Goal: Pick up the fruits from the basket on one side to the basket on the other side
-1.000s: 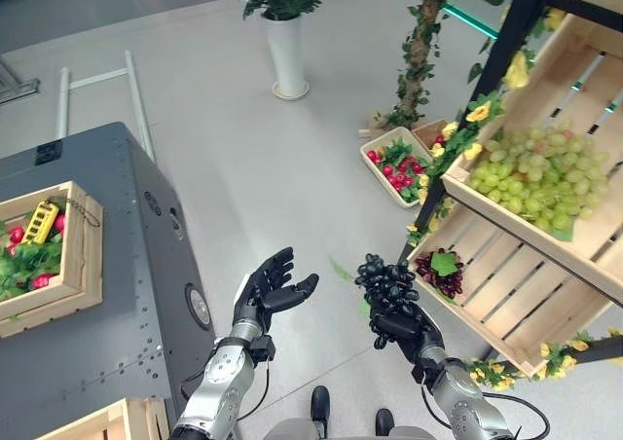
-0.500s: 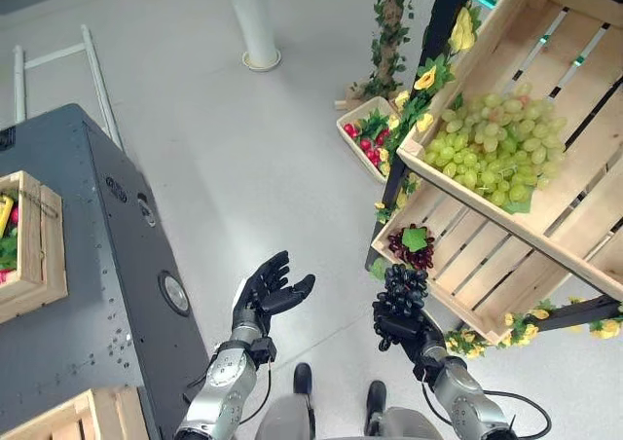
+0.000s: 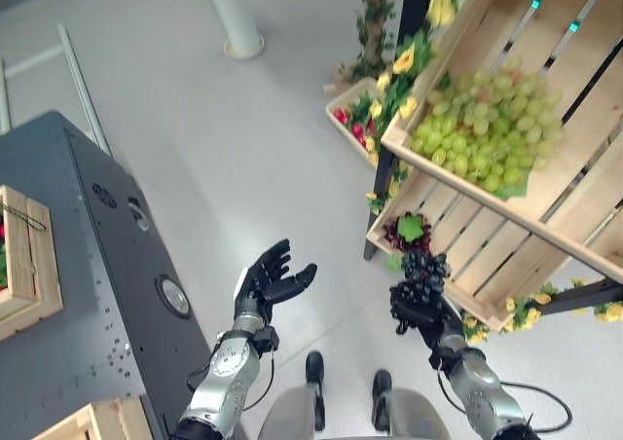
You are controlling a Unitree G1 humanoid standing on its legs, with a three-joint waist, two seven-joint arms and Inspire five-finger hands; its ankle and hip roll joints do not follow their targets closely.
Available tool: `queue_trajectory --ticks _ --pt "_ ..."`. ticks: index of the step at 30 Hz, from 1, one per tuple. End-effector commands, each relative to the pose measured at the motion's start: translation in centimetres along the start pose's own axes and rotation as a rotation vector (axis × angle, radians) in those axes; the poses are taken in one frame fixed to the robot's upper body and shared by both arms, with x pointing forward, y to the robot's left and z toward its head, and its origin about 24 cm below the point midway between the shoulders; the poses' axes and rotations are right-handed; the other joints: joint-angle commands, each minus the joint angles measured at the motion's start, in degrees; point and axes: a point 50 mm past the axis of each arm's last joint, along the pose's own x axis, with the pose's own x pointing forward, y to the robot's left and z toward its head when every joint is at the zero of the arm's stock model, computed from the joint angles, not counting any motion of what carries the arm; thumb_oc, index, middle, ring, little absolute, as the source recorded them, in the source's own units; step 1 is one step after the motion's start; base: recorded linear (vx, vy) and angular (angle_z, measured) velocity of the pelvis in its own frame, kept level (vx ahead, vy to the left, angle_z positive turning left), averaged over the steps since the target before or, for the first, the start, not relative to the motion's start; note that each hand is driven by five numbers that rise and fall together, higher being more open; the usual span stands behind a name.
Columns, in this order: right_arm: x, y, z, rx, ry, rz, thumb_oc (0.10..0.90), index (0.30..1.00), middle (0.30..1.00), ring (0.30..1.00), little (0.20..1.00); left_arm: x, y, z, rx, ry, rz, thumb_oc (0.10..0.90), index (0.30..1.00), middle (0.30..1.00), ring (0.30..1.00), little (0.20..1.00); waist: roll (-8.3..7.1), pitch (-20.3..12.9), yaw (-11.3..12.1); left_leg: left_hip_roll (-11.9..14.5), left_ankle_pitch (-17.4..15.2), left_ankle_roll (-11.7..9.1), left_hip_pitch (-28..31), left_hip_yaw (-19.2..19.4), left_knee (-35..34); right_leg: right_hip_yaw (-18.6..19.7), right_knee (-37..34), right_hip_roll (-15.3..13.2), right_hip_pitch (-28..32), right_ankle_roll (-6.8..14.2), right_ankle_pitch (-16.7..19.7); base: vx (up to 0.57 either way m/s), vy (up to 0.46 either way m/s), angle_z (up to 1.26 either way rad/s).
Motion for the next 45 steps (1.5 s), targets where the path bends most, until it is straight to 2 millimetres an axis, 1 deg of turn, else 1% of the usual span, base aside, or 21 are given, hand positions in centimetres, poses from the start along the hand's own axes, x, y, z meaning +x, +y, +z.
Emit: queue_trajectory --ticks 1,2,3,4,10,11,15,16,17,19,23,24,27,28,31,34,38,39,40,41,45 --pt "0.7 2.2 9.3 0.000 -0.460 0.100 0.400 0.300 0.300 0.300 0.300 0.3 -1.1 4.1 -0.039 -0.218 -0.059 0.800 0.900 0.900 0.900 0.900 -1.36 1.7 -0.2 0.6 -9.3 1.2 -7.6 0.5 17.1 -0.8 2.2 -1.6 -1.6 -4.1 4.3 -0.09 0.010 0.04" --pt "0.7 2.2 9.5 -0.003 -0.472 0.099 0.400 0.300 0.300 0.300 0.300 0.3 -1.2 4.1 -0.039 -0.215 -0.061 0.800 0.900 0.900 0.900 0.900 -1.36 1.8 -0.2 0.7 -9.6 1.3 -8.0 0.5 17.7 -0.8 2.8 -1.6 -2.1 -4.2 4.1 -0.10 0.011 0.05" --pt "0.7 2.2 11.1 -0.024 -0.538 0.094 0.400 0.300 0.300 0.300 0.300 0.4 -1.3 4.1 -0.039 -0.215 -0.067 0.800 0.900 0.900 0.900 0.900 -1.42 2.9 -0.1 0.7 -10.5 1.5 -10.1 0.7 20.9 -0.6 6.2 -1.6 -4.5 -4.4 3.3 -0.05 0.008 0.04" --pt "0.7 2.2 11.2 -0.026 -0.543 0.092 0.400 0.300 0.300 0.300 0.300 0.4 -1.3 4.1 -0.040 -0.215 -0.067 0.800 0.900 0.900 0.900 0.900 -1.42 3.0 0.0 0.7 -10.6 1.6 -10.3 0.7 21.2 -0.5 6.5 -1.6 -4.8 -4.5 3.2 -0.07 0.016 0.03" --pt "1.1 2.3 18.7 -0.096 -0.759 0.055 0.400 0.300 0.300 0.300 0.300 0.9 -2.3 4.8 -0.040 -0.246 -0.101 0.800 0.900 0.900 0.900 0.900 -1.04 6.2 0.3 0.4 -12.7 2.5 -17.6 0.1 30.7 0.0 16.0 -1.6 -12.5 -5.4 0.9 -0.06 0.054 -0.01" --pt "1.1 2.2 19.5 -0.097 -0.781 0.053 0.400 0.300 0.300 0.300 0.300 0.9 -2.5 4.8 -0.039 -0.248 -0.105 0.800 0.900 0.900 0.900 0.900 -1.03 6.4 0.3 0.3 -13.3 2.9 -18.1 0.0 31.6 0.0 17.1 -1.7 -13.3 -5.5 0.7 -0.03 0.065 -0.01" --pt "0.8 1.2 23.4 -0.089 -0.880 0.011 0.400 0.300 0.300 0.300 0.300 1.1 -3.2 5.4 -0.038 -0.268 -0.132 0.800 0.900 0.900 0.900 0.900 -0.55 7.6 1.0 -0.2 -14.4 3.7 -22.5 -0.6 37.2 0.2 22.4 -2.1 -17.7 -6.1 -0.6 -0.04 0.035 -0.04" --pt "0.6 0.8 25.3 -0.100 -0.921 -0.022 0.400 0.300 0.300 0.300 0.300 1.2 -3.4 5.7 -0.040 -0.272 -0.143 0.800 0.900 0.900 0.900 0.900 -0.36 8.2 1.4 -0.6 -15.0 4.2 -23.8 -0.7 38.6 0.2 24.2 -2.4 -19.4 -6.2 -0.8 -0.04 0.012 -0.01" --pt "0.6 0.8 25.3 -0.101 -0.921 -0.022 0.400 0.300 0.300 0.300 0.300 1.2 -3.4 5.7 -0.040 -0.272 -0.143 0.800 0.900 0.900 0.900 0.900 -0.35 8.1 1.4 -0.6 -15.1 4.2 -23.9 -0.7 38.7 0.2 24.3 -2.4 -19.5 -6.2 -0.9 -0.04 0.004 0.02" --pt "0.3 0.3 27.0 -0.090 -0.958 -0.068 0.400 0.300 0.300 0.300 0.300 1.3 -3.5 5.8 -0.035 -0.270 -0.155 0.800 0.900 0.900 0.900 0.900 -0.13 8.5 1.8 -1.0 -15.4 4.5 -25.3 -0.9 40.4 0.3 26.0 -2.6 -21.1 -6.3 -1.1 -0.01 -0.005 0.05" --pt "0.5 -0.5 28.9 -0.057 -0.963 -0.143 0.400 0.300 0.300 0.300 0.300 1.4 -3.9 5.9 -0.025 -0.262 -0.172 0.800 0.900 0.900 0.900 0.900 0.20 8.9 2.2 -1.2 -15.3 4.8 -26.2 -0.9 41.3 0.4 27.4 -2.7 -22.4 -6.4 -1.1 0.00 -0.002 0.01" --pt "0.6 -1.0 29.9 -0.072 -0.951 -0.190 0.400 0.300 0.300 0.300 0.300 1.5 -4.2 6.0 -0.020 -0.261 -0.185 0.800 0.900 0.900 0.900 0.900 0.43 9.3 2.5 -1.5 -14.9 4.7 -26.4 -1.1 41.2 0.4 27.4 -2.6 -22.6 -6.4 -1.0 0.00 0.000 0.00" --pt "0.9 -1.8 30.9 -0.103 -0.914 -0.248 0.400 0.300 0.300 0.300 0.300 1.4 -4.4 6.0 -0.017 -0.260 -0.197 0.800 0.900 0.900 0.900 0.900 0.75 9.4 2.6 -1.7 -14.1 4.5 -26.4 -1.3 40.7 0.5 27.0 -2.5 -22.6 -6.5 -0.7 0.00 0.000 0.00" --pt "1.1 -2.7 31.5 -0.130 -0.863 -0.299 0.400 0.300 0.300 0.300 0.300 1.3 -4.5 6.1 -0.015 -0.258 -0.206 0.800 0.900 0.900 0.900 0.900 0.92 9.4 2.8 -1.8 -13.7 4.4 -26.2 -1.3 40.3 0.4 26.6 -2.5 -22.4 -6.5 -0.6 0.00 0.000 0.00" --pt "1.4 -4.0 32.2 -0.166 -0.790 -0.355 0.400 0.300 0.300 0.300 0.300 1.3 -4.6 6.2 -0.013 -0.255 -0.214 0.800 0.900 0.900 0.900 0.900 1.03 9.4 3.2 -1.9 -13.4 4.4 -26.2 -1.3 40.1 0.3 26.4 -2.6 -22.3 -6.7 -0.5 0.00 0.000 0.00" --pt "1.5 -6.2 33.1 -0.235 -0.680 -0.471 0.400 0.300 0.300 0.300 0.300 1.2 -4.7 6.3 -0.007 -0.251 -0.231 0.800 0.900 0.900 0.900 0.900 1.17 9.4 4.0 -2.1 -13.3 4.5 -26.0 -1.4 40.0 0.2 26.2 -2.8 -22.2 -6.9 -0.3 0.00 0.000 0.00" --pt "1.5 -7.4 33.3 -0.258 -0.614 -0.566 0.400 0.300 0.300 0.300 0.300 1.1 -4.8 6.3 -0.001 -0.250 -0.238 0.800 0.900 0.900 0.900 0.900 1.29 9.4 4.6 -2.3 -13.6 4.7 -25.2 -1.6 39.4 -0.2 25.5 -3.2 -21.4 -6.8 0.0 0.00 0.000 0.01" --pt "1.4 -8.0 33.3 -0.271 -0.596 -0.613 0.700 0.749 0.749 0.749 0.749 1.1 -4.8 6.3 0.002 -0.250 -0.238 0.800 0.900 0.900 0.900 0.900 1.31 9.4 4.8 -2.3 -13.7 4.7 -24.8 -1.6 39.0 -0.3 25.3 -3.3 -21.1 -6.8 0.0 0.02 -0.002 0.06" --pt "1.4 -8.0 33.3 -0.273 -0.594 -0.619 0.800 0.900 0.900 0.900 0.900 1.1 -4.8 6.3 0.003 -0.250 -0.238 0.800 0.900 0.900 0.900 0.900 1.32 9.4 4.8 -2.3 -13.6 4.7 -24.8 -1.6 39.0 -0.3 25.3 -3.3 -21.0 -6.8 0.0 0.02 -0.006 0.11" --pt "1.1 -8.9 33.3 -0.307 -0.574 -0.705 0.800 0.900 0.900 0.900 0.900 1.1 -4.9 6.3 0.007 -0.249 -0.241 0.800 0.900 0.900 0.900 0.900 1.48 9.4 4.9 -2.5 -13.5 4.7 -24.3 -1.7 38.6 -0.3 24.9 -3.3 -20.6 -6.7 0.1 0.01 -0.004 0.10" --pt "1.0 -10.2 33.1 -0.320 -0.472 -0.800 0.800 0.900 0.900 0.900 0.900 1.2 -5.2 6.6 0.018 -0.256 -0.249 0.800 0.900 0.900 0.900 0.900 1.86 9.4 5.4 -3.1 -13.9 5.1 -23.7 -1.8 37.1 -0.5 24.0 -3.7 -20.2 -6.4 0.6 -0.01 -0.009 0.05"
